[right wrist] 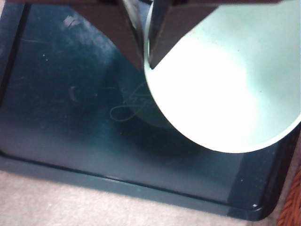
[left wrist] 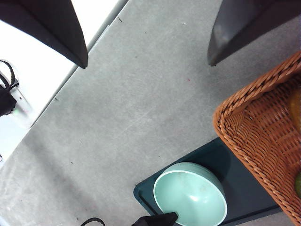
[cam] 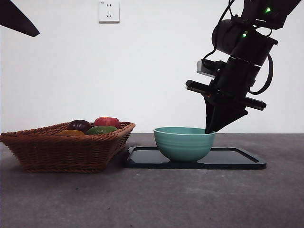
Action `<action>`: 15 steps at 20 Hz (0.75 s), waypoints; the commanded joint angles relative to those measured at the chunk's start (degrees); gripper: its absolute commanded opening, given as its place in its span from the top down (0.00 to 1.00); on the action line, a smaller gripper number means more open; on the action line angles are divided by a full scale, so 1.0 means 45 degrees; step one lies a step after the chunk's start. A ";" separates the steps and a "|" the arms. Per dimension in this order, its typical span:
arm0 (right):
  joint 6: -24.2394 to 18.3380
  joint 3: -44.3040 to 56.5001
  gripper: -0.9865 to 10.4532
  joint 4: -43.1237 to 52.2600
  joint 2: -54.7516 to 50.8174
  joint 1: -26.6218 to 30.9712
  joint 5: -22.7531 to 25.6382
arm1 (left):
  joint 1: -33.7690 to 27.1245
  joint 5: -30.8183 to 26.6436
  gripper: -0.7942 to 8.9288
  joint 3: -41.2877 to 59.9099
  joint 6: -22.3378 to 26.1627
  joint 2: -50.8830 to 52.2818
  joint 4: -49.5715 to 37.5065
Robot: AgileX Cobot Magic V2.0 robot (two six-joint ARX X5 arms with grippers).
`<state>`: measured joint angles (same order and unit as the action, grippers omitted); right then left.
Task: Pick up the wifruite, put it on the bowl, pick up the plate, put it on desk
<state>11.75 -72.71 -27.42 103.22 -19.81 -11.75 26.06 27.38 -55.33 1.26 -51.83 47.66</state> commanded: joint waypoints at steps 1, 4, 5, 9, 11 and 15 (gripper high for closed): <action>-0.0194 -0.0277 0.90 0.0287 0.0165 -0.0068 0.0000 | 0.0068 0.0078 0.50 -0.0194 0.0243 -0.0068 -0.0117; -0.0194 -0.0316 0.90 0.0311 -0.0510 -0.0068 0.0000 | 0.0068 0.0078 0.50 -0.0194 0.0243 -0.0068 -0.0117; -0.0194 -0.0325 0.90 0.0262 -0.0860 -0.0068 0.0000 | 0.0068 0.0078 0.50 -0.0194 0.0248 -0.0068 -0.0117; -0.0199 -0.0355 0.90 -0.0423 -0.2681 -0.0068 -0.0024 | 0.0068 0.0078 0.50 -0.0194 0.0253 -0.0068 -0.0121; -0.0447 -0.0355 0.90 -0.1078 -0.3716 -0.0068 -0.0053 | 0.0068 0.0078 0.50 -0.0194 0.0257 -0.0068 -0.0121; -0.0933 -0.0355 0.90 -0.2832 -0.5581 -0.0068 -0.0073 | 0.0068 0.0078 0.50 -0.0194 0.0253 -0.0068 -0.0117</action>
<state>8.78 -73.25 -40.27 77.60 -19.84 -11.94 26.06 27.38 -55.33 1.65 -51.83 47.66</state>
